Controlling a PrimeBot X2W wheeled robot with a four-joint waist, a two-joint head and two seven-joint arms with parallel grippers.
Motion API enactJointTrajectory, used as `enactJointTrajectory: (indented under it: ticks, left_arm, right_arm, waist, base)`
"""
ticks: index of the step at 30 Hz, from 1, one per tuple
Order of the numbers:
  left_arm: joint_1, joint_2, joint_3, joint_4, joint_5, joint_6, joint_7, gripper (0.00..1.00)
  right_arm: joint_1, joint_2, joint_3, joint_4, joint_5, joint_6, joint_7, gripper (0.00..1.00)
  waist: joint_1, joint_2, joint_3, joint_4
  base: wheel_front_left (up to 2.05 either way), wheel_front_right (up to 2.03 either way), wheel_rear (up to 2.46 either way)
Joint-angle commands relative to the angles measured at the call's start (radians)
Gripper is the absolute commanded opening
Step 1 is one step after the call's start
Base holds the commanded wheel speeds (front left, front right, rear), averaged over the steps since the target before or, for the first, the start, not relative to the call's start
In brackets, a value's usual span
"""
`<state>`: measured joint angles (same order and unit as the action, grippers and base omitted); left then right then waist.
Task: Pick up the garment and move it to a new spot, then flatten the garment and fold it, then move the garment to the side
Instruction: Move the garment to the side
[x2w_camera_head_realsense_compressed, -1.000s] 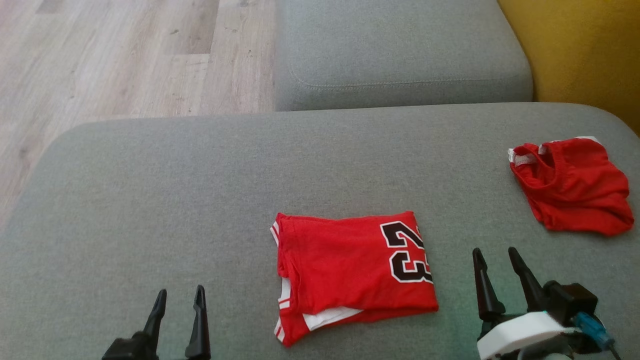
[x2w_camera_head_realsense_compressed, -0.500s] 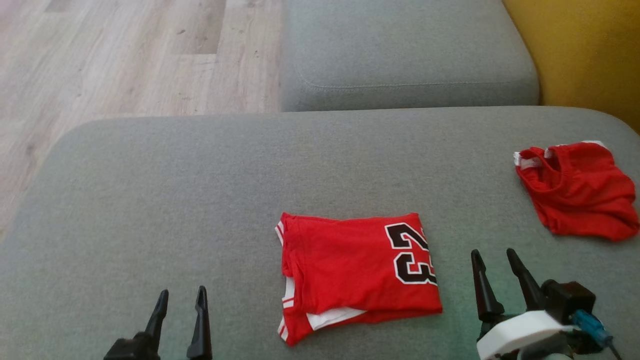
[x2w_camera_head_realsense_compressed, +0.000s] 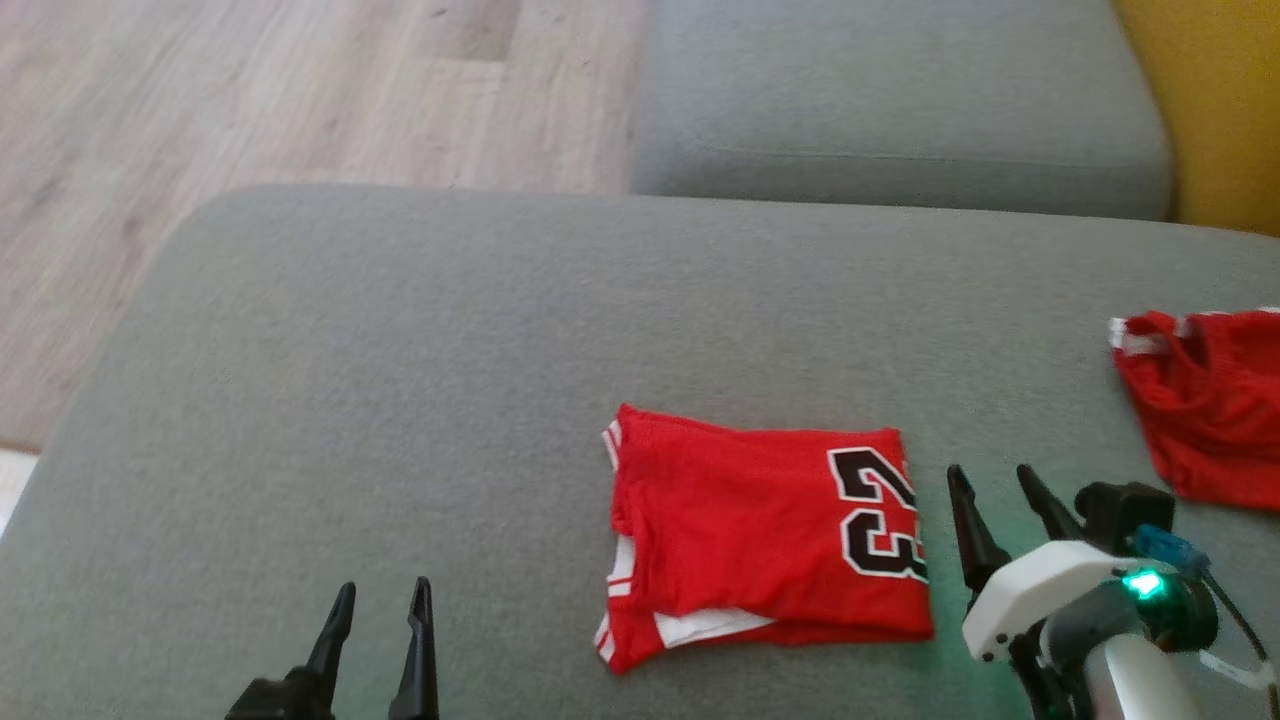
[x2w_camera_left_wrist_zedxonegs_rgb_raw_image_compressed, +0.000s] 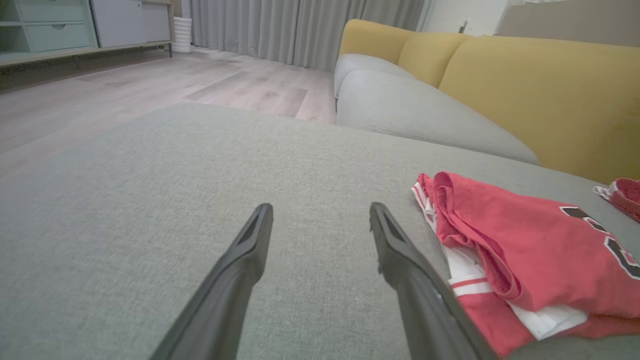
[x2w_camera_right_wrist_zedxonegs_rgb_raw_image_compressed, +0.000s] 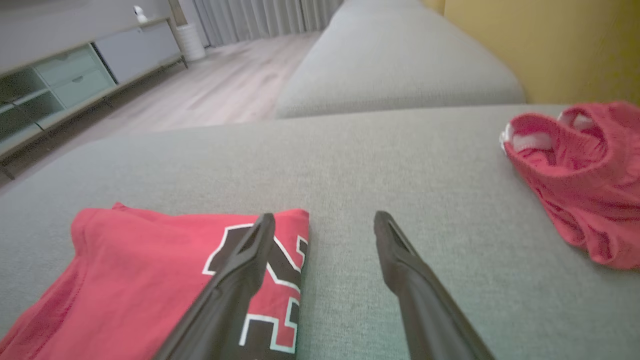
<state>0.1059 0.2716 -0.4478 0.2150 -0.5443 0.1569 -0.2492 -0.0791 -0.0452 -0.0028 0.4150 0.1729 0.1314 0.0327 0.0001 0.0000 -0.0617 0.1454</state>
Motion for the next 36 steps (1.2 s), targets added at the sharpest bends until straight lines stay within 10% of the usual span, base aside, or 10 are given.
enactJointTrajectory:
  ticks: [1,15,16,20,36]
  left_arm:
    - [-0.063,0.003,0.033,-0.023,0.008,-0.003,-0.011,1.0]
    - [-0.079,-0.005,0.051,-0.025,0.013,-0.004,-0.012,1.0]
    - [-0.08,-0.007,0.053,-0.026,0.014,-0.003,-0.012,1.0]
    - [-0.084,-0.009,0.063,-0.03,0.018,-0.004,-0.012,1.0]
    - [-0.118,-0.013,0.101,-0.062,0.063,-0.025,-0.012,1.0]
  right_arm:
    - [-0.054,-0.005,0.015,0.006,-0.006,-0.001,0.017,1.0]
    - [-0.128,-0.005,0.048,0.229,0.018,-0.001,0.073,1.0]
    - [-0.134,-0.005,0.055,0.238,0.02,-0.001,0.073,0.61]
    - [-0.163,-0.005,0.081,0.26,0.028,-0.001,0.062,0.0]
    - [-0.318,-0.006,-0.039,0.151,-0.069,-0.001,0.015,0.0]
  waist:
    - [-0.0001,0.0,0.024,0.036]
    - [-0.0001,0.0,0.1,0.117]
    - [-0.0001,0.0,0.103,0.116]
    - [-0.0001,0.0,0.113,0.095]
    - [-0.0001,0.0,0.196,-0.319]
  base:
    - [0.0,0.0,0.0]
    - [0.0,0.0,0.0]
    - [0.0,0.0,0.0]
    - [0.0,0.0,0.0]
    - [0.0,0.0,0.0]
